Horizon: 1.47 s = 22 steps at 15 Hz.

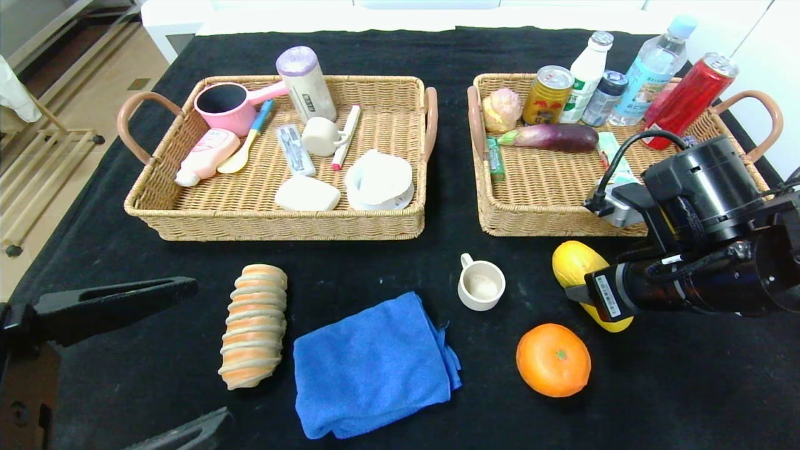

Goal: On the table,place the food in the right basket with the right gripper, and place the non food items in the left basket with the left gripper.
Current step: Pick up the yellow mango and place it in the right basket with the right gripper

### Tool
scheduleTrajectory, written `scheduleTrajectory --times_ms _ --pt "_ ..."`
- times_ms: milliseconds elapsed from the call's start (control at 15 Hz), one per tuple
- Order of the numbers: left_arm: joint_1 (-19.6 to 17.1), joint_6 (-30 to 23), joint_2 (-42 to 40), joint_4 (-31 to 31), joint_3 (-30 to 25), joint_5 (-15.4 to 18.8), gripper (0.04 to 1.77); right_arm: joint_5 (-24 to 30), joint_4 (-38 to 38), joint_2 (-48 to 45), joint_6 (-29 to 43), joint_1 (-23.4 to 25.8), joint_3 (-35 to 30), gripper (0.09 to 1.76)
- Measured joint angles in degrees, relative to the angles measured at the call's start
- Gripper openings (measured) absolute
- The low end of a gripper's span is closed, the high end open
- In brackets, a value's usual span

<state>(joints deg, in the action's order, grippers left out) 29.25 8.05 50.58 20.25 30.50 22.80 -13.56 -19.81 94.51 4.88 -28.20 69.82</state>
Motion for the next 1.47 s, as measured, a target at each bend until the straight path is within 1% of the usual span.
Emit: scheduleTrajectory --times_ms 400,667,933,1200,1467 --pt "0.02 -0.02 0.29 0.0 -0.22 0.0 1.72 0.05 -0.55 -0.44 0.02 -0.51 -0.17 0.97" --pt "0.02 0.0 0.61 0.0 -0.27 0.02 1.72 0.05 -1.66 -2.71 0.0 -0.88 -0.41 0.97" --pt "0.02 0.0 0.77 -0.02 -0.33 0.05 1.72 0.09 -3.04 -6.75 0.0 -1.07 -1.96 0.96" --pt "0.02 0.0 0.83 -0.02 -0.35 0.0 1.72 0.11 -5.96 -12.3 -0.11 -1.16 -4.16 0.96" --pt "0.02 0.0 0.79 -0.05 -0.38 0.0 1.72 0.2 -6.56 -16.02 -0.15 -1.18 -4.69 0.96"
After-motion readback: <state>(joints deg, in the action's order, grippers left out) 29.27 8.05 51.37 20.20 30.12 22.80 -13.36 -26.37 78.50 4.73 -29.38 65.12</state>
